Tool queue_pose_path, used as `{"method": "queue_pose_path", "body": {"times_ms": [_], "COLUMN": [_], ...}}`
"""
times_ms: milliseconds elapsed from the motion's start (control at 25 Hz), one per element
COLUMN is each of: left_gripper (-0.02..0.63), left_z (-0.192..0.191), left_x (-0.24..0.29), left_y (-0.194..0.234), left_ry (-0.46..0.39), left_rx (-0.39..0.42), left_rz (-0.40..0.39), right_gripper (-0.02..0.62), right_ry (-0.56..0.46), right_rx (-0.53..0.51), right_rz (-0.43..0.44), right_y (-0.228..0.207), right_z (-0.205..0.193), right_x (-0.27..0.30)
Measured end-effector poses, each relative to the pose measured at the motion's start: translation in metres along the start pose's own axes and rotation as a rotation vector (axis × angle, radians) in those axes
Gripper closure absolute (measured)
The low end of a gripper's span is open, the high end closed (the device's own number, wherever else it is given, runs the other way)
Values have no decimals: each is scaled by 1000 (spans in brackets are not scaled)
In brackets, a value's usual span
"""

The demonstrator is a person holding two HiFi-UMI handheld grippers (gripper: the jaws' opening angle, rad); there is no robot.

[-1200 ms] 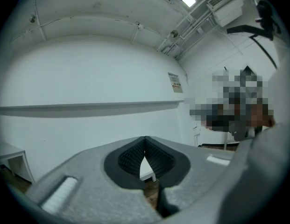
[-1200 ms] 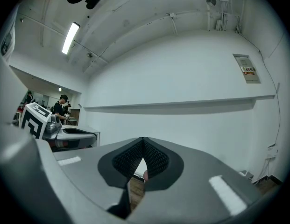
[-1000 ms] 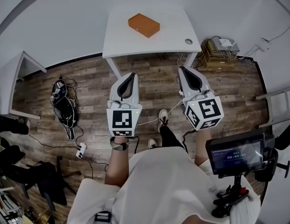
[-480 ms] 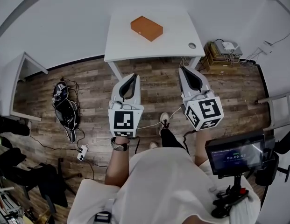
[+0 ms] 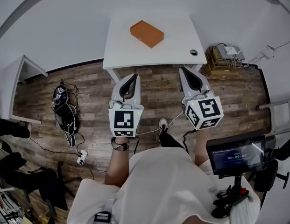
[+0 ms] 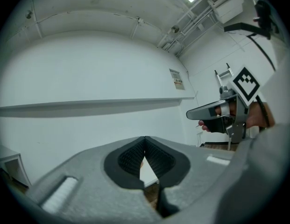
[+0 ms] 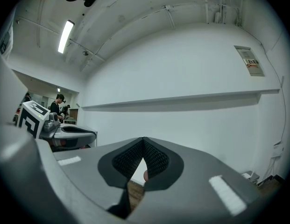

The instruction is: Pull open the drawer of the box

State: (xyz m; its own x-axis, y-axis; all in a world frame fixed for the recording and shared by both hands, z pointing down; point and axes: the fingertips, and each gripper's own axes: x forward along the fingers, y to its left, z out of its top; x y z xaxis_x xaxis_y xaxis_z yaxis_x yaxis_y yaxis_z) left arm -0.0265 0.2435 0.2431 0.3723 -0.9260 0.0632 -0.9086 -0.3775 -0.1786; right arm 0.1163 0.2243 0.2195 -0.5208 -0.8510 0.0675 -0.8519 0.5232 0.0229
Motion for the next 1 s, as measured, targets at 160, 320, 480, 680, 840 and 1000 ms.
{"method": "queue_pose_path", "body": {"times_ms": [160,320,480,680,840,1000], "left_gripper": [601,601,601,601,601,601], "left_z": [3,2,2,6,5,-1], "left_x": [14,54,80,103,133,154], "left_y": [10,15,22,26,32,39], "left_ry": [-5,6,11,3,15,20], "left_rx": [2,-2,-7,-4,-6,-13], "left_rz": [10,15,36,50,64,81], "right_gripper": [595,595,594,595,594,594], "right_ry": [-4,15,20,12,22,10], "right_rx": [-12,-3,-4,1,10,28], "right_rz": [10,21,36,42,55,79], "right_y": [-5,-34,-54,-72,-94,-106], "right_z": [4,-1,1,5,3,1], "right_x": [17,48,72,90,116,137]}}
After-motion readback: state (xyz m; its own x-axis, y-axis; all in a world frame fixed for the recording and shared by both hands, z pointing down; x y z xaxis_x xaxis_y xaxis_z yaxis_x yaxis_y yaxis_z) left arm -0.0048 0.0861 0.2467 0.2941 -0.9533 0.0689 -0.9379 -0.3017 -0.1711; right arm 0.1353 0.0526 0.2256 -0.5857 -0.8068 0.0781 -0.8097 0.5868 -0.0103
